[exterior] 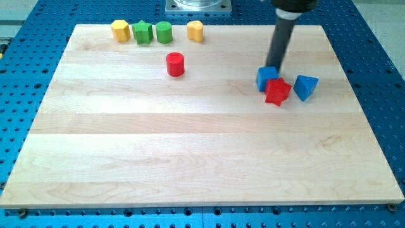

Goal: Push the red circle to the left of the blue cube

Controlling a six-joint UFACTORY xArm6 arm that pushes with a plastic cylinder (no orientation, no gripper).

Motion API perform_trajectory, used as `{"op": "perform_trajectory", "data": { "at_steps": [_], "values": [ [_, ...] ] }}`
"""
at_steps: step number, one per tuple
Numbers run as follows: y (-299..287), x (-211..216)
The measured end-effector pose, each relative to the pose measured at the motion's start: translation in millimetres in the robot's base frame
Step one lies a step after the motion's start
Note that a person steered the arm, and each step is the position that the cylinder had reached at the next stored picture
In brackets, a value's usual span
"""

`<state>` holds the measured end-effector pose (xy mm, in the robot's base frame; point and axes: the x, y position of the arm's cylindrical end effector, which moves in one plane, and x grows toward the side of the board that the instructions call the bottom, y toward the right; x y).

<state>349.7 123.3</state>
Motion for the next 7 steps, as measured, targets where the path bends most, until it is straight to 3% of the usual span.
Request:
{"op": "perform_trajectory", "data": {
  "at_steps": [1,2,3,4,6,7],
  "values": [
    [-61.9,-9.6],
    [-160.8,50.2],
    [-261.1,33.7],
    [-233.5,-24.1],
    [-90.2,-27.5],
    [-147.8,-27.2]
  ]
}}
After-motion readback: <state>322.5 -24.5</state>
